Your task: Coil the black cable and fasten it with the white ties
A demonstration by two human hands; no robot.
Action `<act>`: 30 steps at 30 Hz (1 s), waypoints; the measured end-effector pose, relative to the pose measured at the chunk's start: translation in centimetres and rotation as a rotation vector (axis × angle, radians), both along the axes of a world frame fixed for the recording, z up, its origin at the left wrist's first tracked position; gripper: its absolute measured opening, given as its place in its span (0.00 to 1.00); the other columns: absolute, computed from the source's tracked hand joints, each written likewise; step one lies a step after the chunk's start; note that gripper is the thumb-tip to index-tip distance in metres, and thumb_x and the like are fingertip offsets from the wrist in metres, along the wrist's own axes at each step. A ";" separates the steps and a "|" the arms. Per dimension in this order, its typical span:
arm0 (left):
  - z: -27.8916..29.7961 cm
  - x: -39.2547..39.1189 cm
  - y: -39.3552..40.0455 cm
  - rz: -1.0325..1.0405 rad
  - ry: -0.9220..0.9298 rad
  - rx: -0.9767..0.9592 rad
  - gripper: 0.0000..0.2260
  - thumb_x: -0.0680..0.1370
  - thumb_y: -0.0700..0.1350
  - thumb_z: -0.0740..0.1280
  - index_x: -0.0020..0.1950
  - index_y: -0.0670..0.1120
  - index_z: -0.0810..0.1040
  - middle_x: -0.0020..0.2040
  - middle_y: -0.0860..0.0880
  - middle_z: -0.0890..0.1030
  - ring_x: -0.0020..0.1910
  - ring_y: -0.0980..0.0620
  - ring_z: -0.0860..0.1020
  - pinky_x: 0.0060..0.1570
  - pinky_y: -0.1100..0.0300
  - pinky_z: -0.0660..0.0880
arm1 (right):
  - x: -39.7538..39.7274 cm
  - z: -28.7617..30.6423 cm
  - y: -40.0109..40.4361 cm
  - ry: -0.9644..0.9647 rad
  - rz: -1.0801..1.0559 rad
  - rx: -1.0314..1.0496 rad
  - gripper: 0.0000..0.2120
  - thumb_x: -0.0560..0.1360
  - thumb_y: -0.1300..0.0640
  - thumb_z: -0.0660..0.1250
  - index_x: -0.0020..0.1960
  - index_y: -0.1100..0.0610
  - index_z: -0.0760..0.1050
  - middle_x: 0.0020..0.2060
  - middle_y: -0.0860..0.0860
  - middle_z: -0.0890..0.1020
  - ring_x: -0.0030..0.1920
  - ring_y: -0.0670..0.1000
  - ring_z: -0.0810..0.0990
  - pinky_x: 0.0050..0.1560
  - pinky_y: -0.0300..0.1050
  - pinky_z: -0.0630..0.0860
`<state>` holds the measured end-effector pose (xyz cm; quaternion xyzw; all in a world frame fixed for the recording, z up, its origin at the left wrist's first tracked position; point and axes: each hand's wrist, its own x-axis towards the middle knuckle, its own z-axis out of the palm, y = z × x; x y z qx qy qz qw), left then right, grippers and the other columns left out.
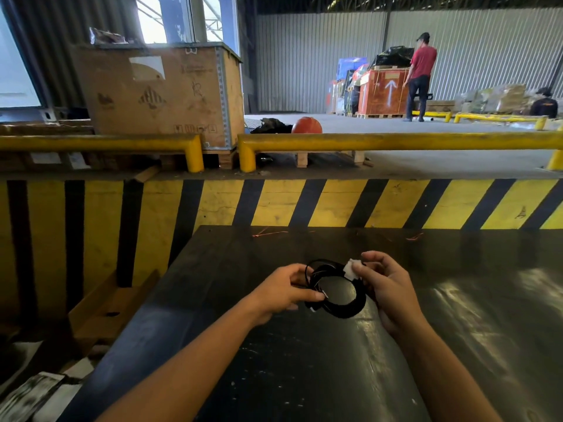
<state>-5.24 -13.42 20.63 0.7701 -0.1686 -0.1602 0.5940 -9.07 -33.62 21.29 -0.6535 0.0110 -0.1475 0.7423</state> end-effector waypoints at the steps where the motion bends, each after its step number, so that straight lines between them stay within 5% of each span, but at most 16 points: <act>1: -1.0 0.1 0.1 0.045 0.104 -0.072 0.21 0.70 0.39 0.74 0.61 0.49 0.74 0.56 0.49 0.81 0.52 0.51 0.81 0.44 0.54 0.80 | 0.1 -0.7 0.1 0.064 0.008 0.065 0.07 0.73 0.63 0.69 0.48 0.54 0.77 0.37 0.51 0.79 0.32 0.44 0.78 0.34 0.39 0.75; 5: -5.2 0.7 0.0 0.230 0.442 -0.318 0.24 0.71 0.34 0.72 0.64 0.42 0.70 0.57 0.39 0.80 0.51 0.43 0.82 0.46 0.49 0.81 | 0.8 -4.0 1.0 0.257 0.058 0.194 0.06 0.73 0.64 0.68 0.50 0.59 0.77 0.36 0.50 0.78 0.27 0.42 0.74 0.32 0.37 0.74; 11: -10.8 1.3 -0.7 0.394 0.560 -0.249 0.25 0.73 0.33 0.71 0.67 0.39 0.67 0.58 0.38 0.77 0.52 0.44 0.80 0.44 0.53 0.80 | 1.6 -11.2 1.0 0.482 -0.017 0.166 0.06 0.75 0.66 0.66 0.51 0.61 0.75 0.34 0.53 0.78 0.32 0.48 0.74 0.35 0.41 0.71; 18: -16.5 1.2 -1.2 0.407 0.774 -0.130 0.28 0.74 0.34 0.69 0.72 0.42 0.63 0.68 0.40 0.69 0.66 0.42 0.70 0.57 0.50 0.74 | 1.9 -19.5 1.4 0.756 -0.051 0.133 0.14 0.75 0.70 0.63 0.60 0.70 0.71 0.50 0.67 0.79 0.47 0.58 0.78 0.45 0.48 0.74; 22: -18.2 0.7 -1.3 0.407 0.800 -0.120 0.30 0.74 0.35 0.69 0.74 0.44 0.62 0.71 0.41 0.66 0.69 0.42 0.66 0.62 0.49 0.71 | 2.1 -21.4 2.1 0.828 -0.042 0.139 0.13 0.75 0.72 0.62 0.59 0.69 0.71 0.55 0.67 0.79 0.58 0.62 0.78 0.48 0.46 0.76; 27: -18.9 0.5 -0.9 0.371 0.768 -0.060 0.31 0.74 0.36 0.70 0.74 0.46 0.61 0.72 0.41 0.65 0.70 0.43 0.66 0.65 0.49 0.69 | 2.1 -22.3 1.9 0.862 0.042 0.052 0.19 0.75 0.69 0.64 0.65 0.66 0.69 0.52 0.61 0.79 0.54 0.57 0.79 0.54 0.48 0.74; 30: -18.4 0.0 -0.8 0.323 0.686 0.056 0.34 0.74 0.38 0.70 0.76 0.47 0.58 0.74 0.42 0.63 0.70 0.44 0.66 0.66 0.51 0.68 | 1.7 -20.8 2.2 0.844 0.056 -0.254 0.25 0.73 0.63 0.68 0.69 0.65 0.67 0.61 0.62 0.77 0.61 0.59 0.76 0.61 0.51 0.73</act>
